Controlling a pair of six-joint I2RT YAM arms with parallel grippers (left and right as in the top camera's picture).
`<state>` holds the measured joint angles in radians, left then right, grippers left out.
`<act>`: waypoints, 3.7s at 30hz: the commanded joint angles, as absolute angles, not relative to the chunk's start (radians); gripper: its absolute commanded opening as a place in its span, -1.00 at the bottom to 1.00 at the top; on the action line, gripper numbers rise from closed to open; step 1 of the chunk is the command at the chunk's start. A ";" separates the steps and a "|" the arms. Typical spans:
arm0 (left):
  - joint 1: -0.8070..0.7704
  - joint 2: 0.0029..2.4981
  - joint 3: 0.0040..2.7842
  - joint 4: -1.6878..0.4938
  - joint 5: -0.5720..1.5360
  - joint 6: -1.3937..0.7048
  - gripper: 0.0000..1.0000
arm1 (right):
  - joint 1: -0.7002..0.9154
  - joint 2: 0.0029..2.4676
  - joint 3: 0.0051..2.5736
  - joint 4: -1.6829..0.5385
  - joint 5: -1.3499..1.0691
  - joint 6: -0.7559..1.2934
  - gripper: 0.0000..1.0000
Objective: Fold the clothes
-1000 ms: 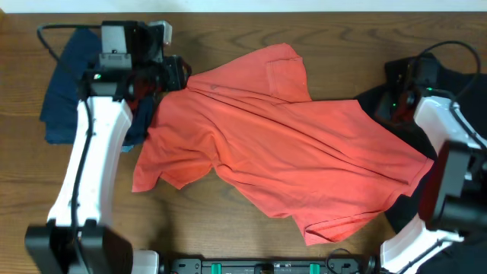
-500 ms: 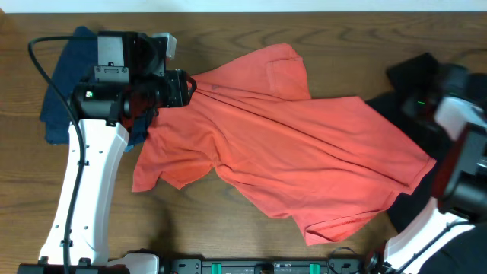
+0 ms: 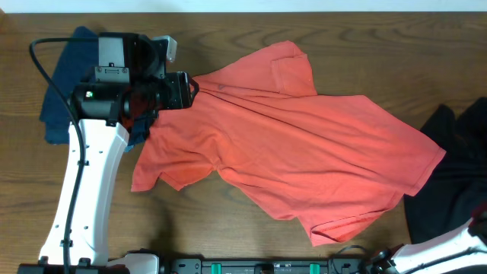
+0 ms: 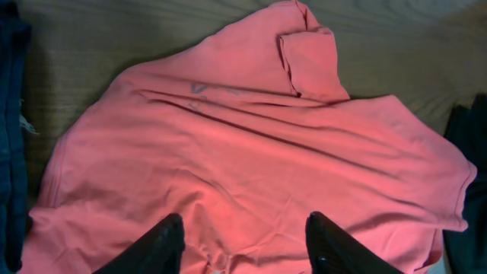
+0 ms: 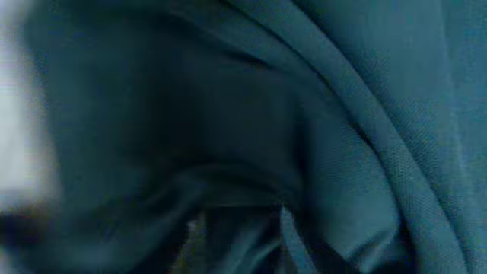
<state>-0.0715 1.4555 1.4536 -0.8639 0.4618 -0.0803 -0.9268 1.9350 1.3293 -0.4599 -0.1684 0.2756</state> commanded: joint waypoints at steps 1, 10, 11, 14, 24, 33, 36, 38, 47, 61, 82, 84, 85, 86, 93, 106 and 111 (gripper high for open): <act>-0.093 1.451 1.462 -0.868 0.464 -0.064 0.14 | -0.898 1.798 1.373 -0.453 -0.423 0.264 -0.18; -0.272 1.549 1.460 -0.807 0.271 0.091 0.24 | -0.664 1.677 1.373 -0.593 -0.538 0.252 -0.09; -0.287 1.575 1.460 -0.786 0.265 0.102 0.22 | -0.636 1.675 1.373 -0.615 -0.548 0.244 -0.09; -0.321 1.676 1.460 -0.694 0.268 0.134 0.01 | -0.541 1.675 1.373 -0.684 -0.554 0.212 -0.09; -0.332 2.045 1.460 -0.322 0.268 0.146 -0.33 | -0.369 1.675 1.373 -0.934 -0.547 0.104 -0.10; -0.301 2.223 1.460 -0.170 0.168 0.145 -0.51 | -0.312 1.676 1.363 -1.065 -0.414 0.041 -0.07; -0.255 2.255 1.460 -0.168 0.031 0.107 -0.53 | -0.286 1.676 1.338 -1.058 -0.382 0.039 -0.06; -0.208 2.266 1.460 -0.168 -0.043 0.047 -0.53 | -0.273 1.676 1.314 -1.045 -0.342 0.039 -0.01; 0.031 2.245 1.467 -0.170 0.254 -0.085 -0.56 | -0.262 1.676 1.069 -0.764 -0.258 0.106 0.18; -0.017 1.926 1.467 -0.283 0.435 -0.084 0.16 | -0.260 1.727 0.882 -0.252 -0.386 0.281 0.43; -0.188 1.549 1.467 -0.830 0.434 -0.045 0.27 | -0.264 1.975 0.962 0.262 -0.557 0.455 -0.98; -0.196 1.549 1.467 -0.830 0.434 -0.045 0.26 | -0.291 1.975 1.060 0.247 -0.579 0.460 -0.98; -0.198 1.549 1.467 -0.830 0.434 -0.046 0.26 | -0.304 1.975 1.100 0.233 -0.581 0.460 -0.98; -0.198 1.548 1.467 -0.830 0.434 -0.046 0.27 | -0.322 1.975 1.152 0.211 -0.580 0.460 -0.98; -0.198 1.549 1.467 -0.830 0.429 -0.046 0.26 | -0.513 1.975 1.555 -0.017 -0.543 0.459 -0.78; -0.198 1.551 1.448 -0.894 0.179 -0.038 0.29 | -0.646 1.965 1.663 -0.468 -0.909 0.279 0.99; -0.198 1.575 1.387 -0.945 0.107 -0.038 0.29 | -0.602 1.920 1.663 -0.724 -0.912 0.076 0.99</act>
<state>-0.1967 1.5597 1.4269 -0.9249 0.1925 -0.0505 -0.6376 1.9778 1.6585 -0.6468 -0.8513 0.2550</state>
